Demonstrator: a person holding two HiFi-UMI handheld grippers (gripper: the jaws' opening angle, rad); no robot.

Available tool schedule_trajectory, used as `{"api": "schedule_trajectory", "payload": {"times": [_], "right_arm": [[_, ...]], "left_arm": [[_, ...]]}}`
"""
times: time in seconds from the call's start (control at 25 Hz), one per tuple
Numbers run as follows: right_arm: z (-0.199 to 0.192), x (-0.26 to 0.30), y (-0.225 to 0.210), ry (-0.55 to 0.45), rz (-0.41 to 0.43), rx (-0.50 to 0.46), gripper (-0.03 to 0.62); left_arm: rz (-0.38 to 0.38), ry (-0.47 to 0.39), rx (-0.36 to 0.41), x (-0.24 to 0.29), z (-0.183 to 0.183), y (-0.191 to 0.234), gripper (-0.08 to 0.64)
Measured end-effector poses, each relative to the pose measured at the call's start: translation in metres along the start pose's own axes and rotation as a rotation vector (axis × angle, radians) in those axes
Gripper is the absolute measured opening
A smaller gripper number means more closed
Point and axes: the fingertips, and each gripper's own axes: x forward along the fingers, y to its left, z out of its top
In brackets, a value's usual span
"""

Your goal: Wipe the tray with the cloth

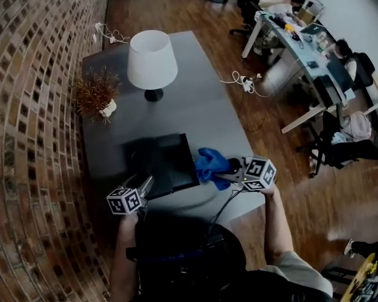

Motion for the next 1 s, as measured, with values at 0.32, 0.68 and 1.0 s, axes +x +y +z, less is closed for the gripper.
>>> {"api": "schedule_trajectory", "payload": {"times": [0.32,0.68,1.0], "right_arm": [[-0.164,-0.12,-0.011,0.414,-0.378,0.209,0.147],[-0.266,-0.07,0.012,0.769,-0.408,0.212,0.399],[-0.061,-0.01,-0.016,-0.021,-0.267,0.353,0.356]], "left_arm": [[0.0,-0.001,0.002,-0.001,0.002,0.0,0.247],[0.004,-0.006,0.0,0.001,0.003,-0.004,0.247],[-0.03,-0.086,-0.067,-0.006,0.01,0.002,0.247]]}}
